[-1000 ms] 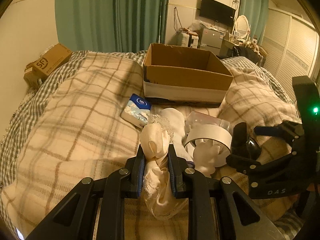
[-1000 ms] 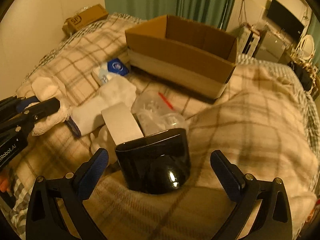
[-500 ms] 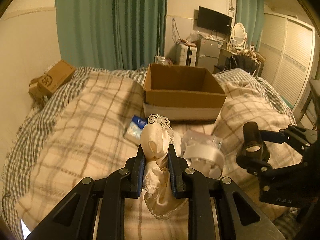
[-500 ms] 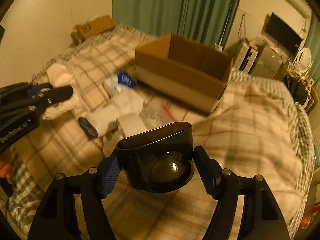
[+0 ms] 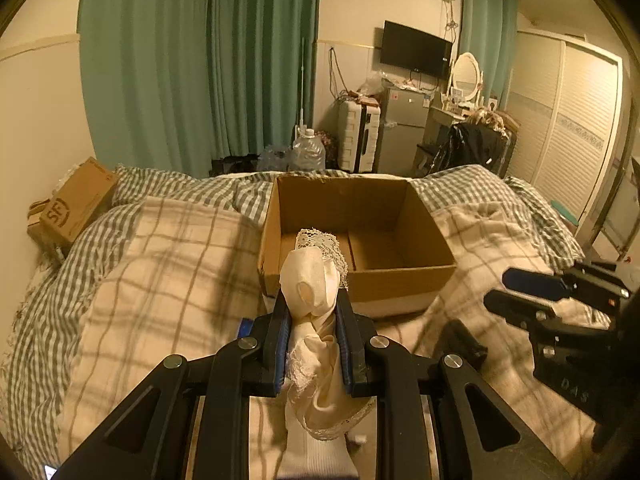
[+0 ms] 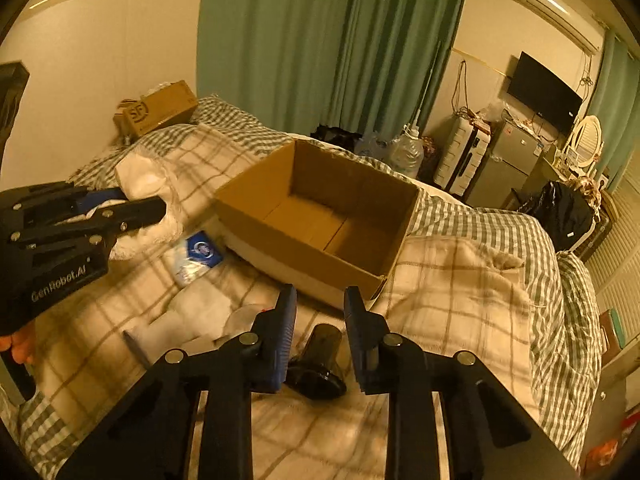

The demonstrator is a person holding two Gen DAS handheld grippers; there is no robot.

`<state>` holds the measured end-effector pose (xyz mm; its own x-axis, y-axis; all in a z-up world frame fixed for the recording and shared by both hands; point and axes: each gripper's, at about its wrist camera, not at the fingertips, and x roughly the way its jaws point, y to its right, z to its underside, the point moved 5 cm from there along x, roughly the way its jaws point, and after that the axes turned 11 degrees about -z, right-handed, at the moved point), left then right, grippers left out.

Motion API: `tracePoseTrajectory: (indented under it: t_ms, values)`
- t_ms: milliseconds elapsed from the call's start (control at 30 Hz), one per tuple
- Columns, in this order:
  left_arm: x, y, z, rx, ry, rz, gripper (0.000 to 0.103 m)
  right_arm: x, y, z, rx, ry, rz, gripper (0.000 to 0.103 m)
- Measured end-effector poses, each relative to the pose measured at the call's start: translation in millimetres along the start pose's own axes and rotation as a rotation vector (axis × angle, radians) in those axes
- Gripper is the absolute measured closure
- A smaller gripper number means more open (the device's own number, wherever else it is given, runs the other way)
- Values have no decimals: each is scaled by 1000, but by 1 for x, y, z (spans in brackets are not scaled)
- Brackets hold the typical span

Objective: Organize objects
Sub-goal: 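Carry the lace cloth into the box and open the left gripper while the right grasps the black cup, then carry the black cup toward the box with the right gripper while the left grasps the white sock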

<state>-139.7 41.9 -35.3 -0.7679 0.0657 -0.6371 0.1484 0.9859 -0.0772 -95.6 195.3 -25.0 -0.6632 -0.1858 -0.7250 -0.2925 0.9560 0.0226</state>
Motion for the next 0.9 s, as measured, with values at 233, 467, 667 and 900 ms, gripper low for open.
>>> tracePoseTrajectory:
  t_ms: [233, 467, 667, 900]
  values:
    - [40, 10, -20, 13, -11, 15, 82, 22, 28, -19, 22, -1, 5, 79]
    - [90, 22, -47, 28, -32, 42, 82, 55, 59, -65, 44, 5, -3, 79]
    - [122, 31, -47, 60, -57, 41, 37, 88, 79, -67, 96, -9, -22, 79]
    - [109, 24, -39, 57, -83, 2, 24, 68, 92, -58, 146, 14, 16, 49]
